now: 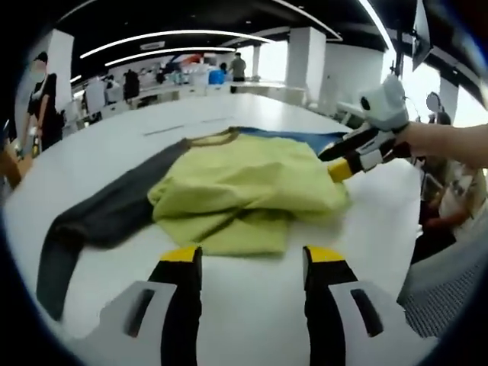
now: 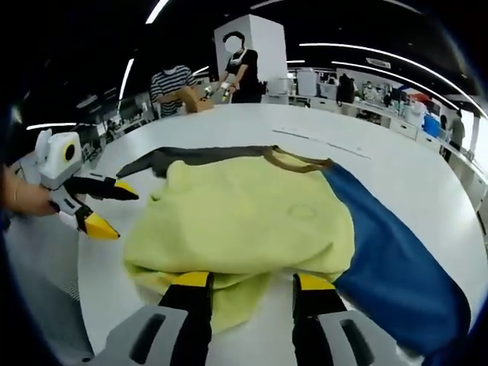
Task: Fold the garment on the visible template until the final outline fits inside the template.
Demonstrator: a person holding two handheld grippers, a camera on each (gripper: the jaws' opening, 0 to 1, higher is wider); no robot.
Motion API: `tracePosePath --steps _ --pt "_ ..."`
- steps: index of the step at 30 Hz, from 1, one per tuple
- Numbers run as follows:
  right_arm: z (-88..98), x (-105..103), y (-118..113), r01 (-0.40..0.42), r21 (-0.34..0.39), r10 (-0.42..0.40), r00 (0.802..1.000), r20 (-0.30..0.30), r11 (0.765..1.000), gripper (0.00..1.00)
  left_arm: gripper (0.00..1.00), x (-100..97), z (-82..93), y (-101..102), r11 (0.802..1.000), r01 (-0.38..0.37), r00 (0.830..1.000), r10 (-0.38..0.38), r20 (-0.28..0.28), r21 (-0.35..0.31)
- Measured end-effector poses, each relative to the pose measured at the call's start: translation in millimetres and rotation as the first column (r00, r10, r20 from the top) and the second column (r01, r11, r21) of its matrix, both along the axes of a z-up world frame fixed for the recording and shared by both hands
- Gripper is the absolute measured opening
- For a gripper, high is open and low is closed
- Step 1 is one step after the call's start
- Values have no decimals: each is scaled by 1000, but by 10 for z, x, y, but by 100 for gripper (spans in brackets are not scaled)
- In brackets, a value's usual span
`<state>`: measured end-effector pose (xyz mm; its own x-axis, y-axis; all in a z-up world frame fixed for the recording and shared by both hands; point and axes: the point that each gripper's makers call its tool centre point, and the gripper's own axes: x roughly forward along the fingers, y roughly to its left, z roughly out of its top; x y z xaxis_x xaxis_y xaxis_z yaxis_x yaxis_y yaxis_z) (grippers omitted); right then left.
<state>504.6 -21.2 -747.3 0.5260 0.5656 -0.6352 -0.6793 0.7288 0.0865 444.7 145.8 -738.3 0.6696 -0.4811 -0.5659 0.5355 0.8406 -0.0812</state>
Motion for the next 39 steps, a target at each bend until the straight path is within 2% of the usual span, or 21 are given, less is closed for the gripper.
tracePosePath --steps 3,10,13,16,17,23,26,30,35,39 --pt "-18 6 27 -8 0 8 1000 4 1000 32 39 -40 -80 -44 1000 5 1000 -4 -28 14" --pt "-43 26 74 -24 2 24 1000 7 1000 25 31 -43 -109 -107 1000 7 999 -7 -38 1" --pt "-59 35 75 -25 -3 25 1000 7 1000 23 23 -29 -121 -123 1000 3 999 -3 -32 2" --pt "-68 36 68 -17 -11 17 1000 1 1000 23 19 -38 -150 -155 999 -20 997 17 -69 -42" --pt "-75 46 60 -12 -20 12 1000 4 1000 22 18 -22 -133 -151 999 -19 998 16 -54 -39" --pt "-83 58 58 -14 -40 15 1000 20 999 17 11 -31 -141 -188 1000 -10 998 8 -55 -27" --pt "-85 62 74 -9 -41 10 1000 29 999 14 2 -47 -139 -252 998 -5 998 0 -70 -62" --pt "-83 55 102 -17 -44 18 999 39 999 10 1 -33 -139 -274 999 23 998 -26 -65 -43" --pt "-82 59 118 -15 -28 16 999 29 1000 0 0 26 -46 -223 997 3 998 -8 -59 -79" --pt "-81 50 114 -22 -22 22 1000 21 1000 0 0 38 42 -203 995 -10 998 4 -55 -104"
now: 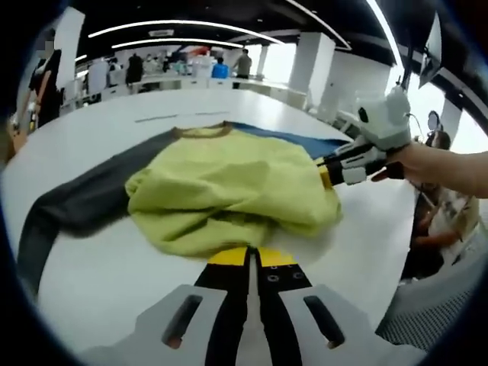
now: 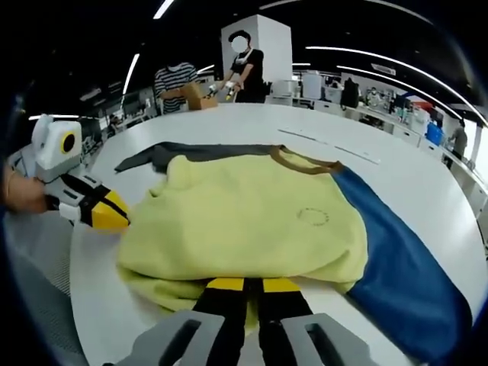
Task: Fold the garment on the visible template until the final outline fits inside the template.
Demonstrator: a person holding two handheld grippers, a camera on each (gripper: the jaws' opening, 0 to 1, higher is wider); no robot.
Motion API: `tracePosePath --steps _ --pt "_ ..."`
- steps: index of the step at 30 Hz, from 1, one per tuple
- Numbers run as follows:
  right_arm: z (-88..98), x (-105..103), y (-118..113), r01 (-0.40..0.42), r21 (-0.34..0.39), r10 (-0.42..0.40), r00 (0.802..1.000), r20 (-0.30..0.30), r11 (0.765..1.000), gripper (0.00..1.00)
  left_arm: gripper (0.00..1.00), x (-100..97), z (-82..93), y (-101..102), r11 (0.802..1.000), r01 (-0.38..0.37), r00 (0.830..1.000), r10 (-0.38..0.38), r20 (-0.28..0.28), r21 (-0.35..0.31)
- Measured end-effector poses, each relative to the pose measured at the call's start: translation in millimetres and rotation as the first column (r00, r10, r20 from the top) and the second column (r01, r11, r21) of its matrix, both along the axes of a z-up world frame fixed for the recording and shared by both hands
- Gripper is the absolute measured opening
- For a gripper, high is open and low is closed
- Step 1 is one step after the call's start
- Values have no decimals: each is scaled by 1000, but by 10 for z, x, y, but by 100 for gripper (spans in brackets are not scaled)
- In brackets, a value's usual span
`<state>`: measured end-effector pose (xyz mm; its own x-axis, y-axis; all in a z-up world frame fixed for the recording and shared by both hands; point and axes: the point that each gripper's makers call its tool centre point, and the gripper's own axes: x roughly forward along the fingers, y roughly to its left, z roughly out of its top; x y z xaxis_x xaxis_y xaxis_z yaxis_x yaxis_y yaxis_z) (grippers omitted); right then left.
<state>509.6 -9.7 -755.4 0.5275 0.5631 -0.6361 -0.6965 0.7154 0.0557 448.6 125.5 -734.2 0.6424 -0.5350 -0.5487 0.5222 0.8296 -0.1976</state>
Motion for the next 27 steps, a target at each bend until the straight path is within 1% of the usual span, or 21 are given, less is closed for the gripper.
tracePosePath --steps 2,6,11,14,17,20,23,24,27 --pt "13 -22 -18 3 3 -3 1000 -12 1000 0 0 -13 72 -7 999 -5 1000 5 -8 -32" --pt "61 -90 -53 -8 0 8 1000 -15 1000 0 0 -33 158 23 1000 2 1000 -2 3 -19" --pt "133 -203 -150 -3 -14 3 1000 -27 1000 0 0 -40 294 47 999 -3 1000 4 16 -44" --pt "185 -230 -236 18 -30 -18 1000 -10 999 0 0 -45 352 81 999 -6 1000 7 16 -42" --pt "234 -286 -296 39 -22 -40 999 -12 999 0 0 -63 378 106 998 -19 1000 19 2 -59" --pt "251 -319 -333 51 -26 -51 999 -6 998 0 0 -88 390 130 998 -25 1000 25 -3 -62" --pt "310 -360 -406 86 -25 -86 996 8 996 0 0 -120 417 150 997 -31 999 31 -7 -75" --pt "341 -367 -438 113 -15 -112 994 11 994 0 0 -138 436 156 996 -34 999 33 -6 -79" --pt "411 -390 -498 152 4 -152 988 18 988 0 0 -178 466 168 996 -32 999 32 -7 -83"
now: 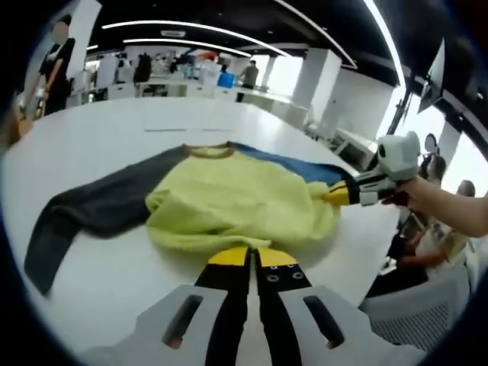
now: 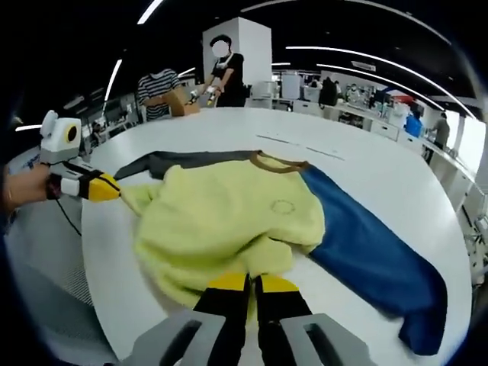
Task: Fold the garment on the visible template until the final outline fits inside the template.
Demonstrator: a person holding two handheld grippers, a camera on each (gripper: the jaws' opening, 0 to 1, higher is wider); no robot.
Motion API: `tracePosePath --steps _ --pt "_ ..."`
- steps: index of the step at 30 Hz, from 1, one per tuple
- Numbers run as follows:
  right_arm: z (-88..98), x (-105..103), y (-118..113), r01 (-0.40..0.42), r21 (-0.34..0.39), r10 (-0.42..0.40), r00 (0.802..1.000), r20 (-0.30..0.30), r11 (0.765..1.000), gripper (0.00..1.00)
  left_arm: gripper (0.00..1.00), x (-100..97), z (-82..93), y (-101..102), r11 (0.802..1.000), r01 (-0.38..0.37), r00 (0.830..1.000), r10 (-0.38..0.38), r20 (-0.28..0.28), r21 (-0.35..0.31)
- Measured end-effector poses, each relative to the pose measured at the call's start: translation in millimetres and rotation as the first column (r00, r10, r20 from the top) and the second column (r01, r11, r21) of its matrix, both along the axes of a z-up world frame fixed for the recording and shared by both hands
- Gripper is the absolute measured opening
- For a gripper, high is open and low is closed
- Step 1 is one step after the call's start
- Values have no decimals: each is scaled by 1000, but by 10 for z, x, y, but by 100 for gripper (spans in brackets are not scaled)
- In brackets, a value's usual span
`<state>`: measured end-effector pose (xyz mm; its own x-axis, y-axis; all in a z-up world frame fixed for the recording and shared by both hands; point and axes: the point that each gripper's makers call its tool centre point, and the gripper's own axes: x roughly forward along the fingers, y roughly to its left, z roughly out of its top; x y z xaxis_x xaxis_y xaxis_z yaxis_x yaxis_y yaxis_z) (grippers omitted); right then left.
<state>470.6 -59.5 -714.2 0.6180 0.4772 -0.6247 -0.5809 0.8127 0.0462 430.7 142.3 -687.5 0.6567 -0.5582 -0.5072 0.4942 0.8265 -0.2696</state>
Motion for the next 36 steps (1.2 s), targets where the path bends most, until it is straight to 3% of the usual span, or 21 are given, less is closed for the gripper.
tracePosePath --steps 16,25,31,36 --pt "170 -276 -160 174 44 -171 984 -56 984 0 0 -212 87 210 998 -58 997 57 -45 -30" --pt "-13 -502 -233 270 47 -260 954 -151 962 0 0 -319 40 349 992 -115 990 111 -84 -46" --pt "-164 -620 -220 277 32 -265 944 -196 960 0 0 -400 -104 466 993 -120 985 121 -125 22" --pt "-275 -651 -228 282 27 -269 938 -217 959 0 0 -446 -205 512 991 -125 980 130 -152 39"
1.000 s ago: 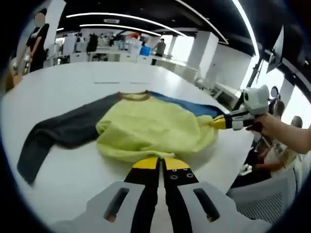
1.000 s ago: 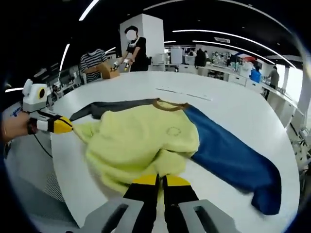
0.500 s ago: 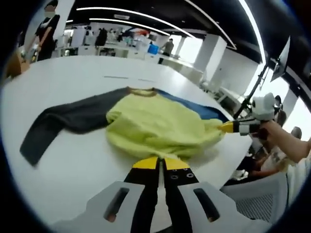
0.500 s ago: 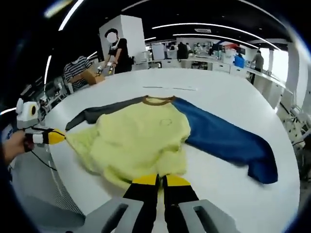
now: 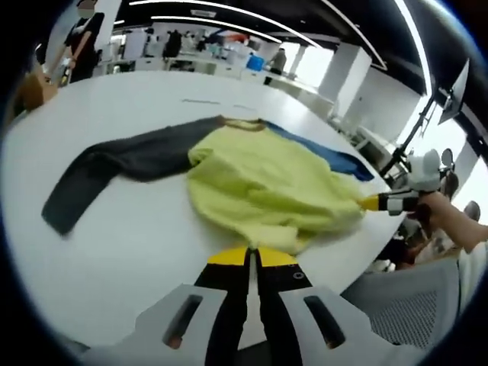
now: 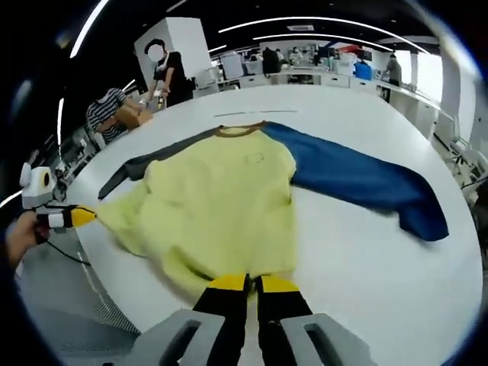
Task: Fold the garment on the visible template until the final outline fits inside the template.
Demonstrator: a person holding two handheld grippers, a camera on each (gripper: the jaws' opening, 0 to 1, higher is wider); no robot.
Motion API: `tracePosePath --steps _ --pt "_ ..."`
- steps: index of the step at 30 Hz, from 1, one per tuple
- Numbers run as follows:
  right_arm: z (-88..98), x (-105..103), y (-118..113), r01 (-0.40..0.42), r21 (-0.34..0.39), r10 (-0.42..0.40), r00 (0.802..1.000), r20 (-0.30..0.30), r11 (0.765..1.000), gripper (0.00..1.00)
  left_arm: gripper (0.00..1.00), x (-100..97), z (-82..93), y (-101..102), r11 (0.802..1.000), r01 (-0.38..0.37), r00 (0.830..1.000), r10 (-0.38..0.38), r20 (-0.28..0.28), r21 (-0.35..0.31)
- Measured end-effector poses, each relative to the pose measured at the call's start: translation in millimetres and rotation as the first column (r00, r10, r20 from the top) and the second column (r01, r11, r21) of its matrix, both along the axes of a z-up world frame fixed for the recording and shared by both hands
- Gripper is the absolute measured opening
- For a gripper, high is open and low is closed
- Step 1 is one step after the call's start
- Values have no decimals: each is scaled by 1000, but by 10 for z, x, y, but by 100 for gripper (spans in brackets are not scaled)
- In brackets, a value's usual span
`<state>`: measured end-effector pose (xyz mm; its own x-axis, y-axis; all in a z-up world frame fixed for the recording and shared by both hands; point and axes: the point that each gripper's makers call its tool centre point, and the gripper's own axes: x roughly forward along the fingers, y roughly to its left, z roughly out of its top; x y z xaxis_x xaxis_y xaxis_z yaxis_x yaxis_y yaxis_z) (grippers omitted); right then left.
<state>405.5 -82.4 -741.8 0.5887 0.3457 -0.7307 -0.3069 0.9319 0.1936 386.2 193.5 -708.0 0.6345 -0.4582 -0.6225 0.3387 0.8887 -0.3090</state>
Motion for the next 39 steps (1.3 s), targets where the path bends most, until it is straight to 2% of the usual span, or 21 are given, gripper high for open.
tracePosePath --steps 5,8,9,12,14,18,21,23,24,28,39 --pt "-34 -8 2 -17 2 17 1000 -5 1000 0 0 -19 -75 51 1000 -18 1000 19 -16 18" --pt "17 -23 -14 -34 16 34 999 7 999 6 0 -33 -91 66 1000 -26 999 26 -21 16" --pt "30 -33 -19 -41 19 41 999 8 999 10 0 -39 -97 71 1000 -25 999 25 -22 17" --pt "103 -55 -63 -86 -3 86 995 44 996 20 8 -70 -110 93 999 -29 999 30 -27 22" --pt "150 -61 -90 -127 -29 129 989 70 991 22 13 -79 -100 104 999 -23 1000 23 -16 24" --pt "232 -60 -118 -260 -69 267 955 132 963 28 21 -117 -109 94 999 8 1000 -7 -17 31" --pt "241 -33 -188 -375 -143 394 907 151 916 31 23 -178 -173 86 997 48 998 -45 -39 59" --pt "228 -1 -217 -407 -169 433 888 158 898 31 23 -192 -212 91 996 54 998 -51 -44 67" --pt "208 24 -219 -435 -183 463 871 165 882 31 23 -190 -224 98 996 52 998 -49 -46 66" --pt "100 69 -225 -478 -200 509 846 157 855 30 21 -182 -243 92 998 39 998 -35 -56 57" --pt "18 182 -137 -545 -171 569 805 165 821 23 18 -155 -296 52 995 62 996 -57 -65 80"
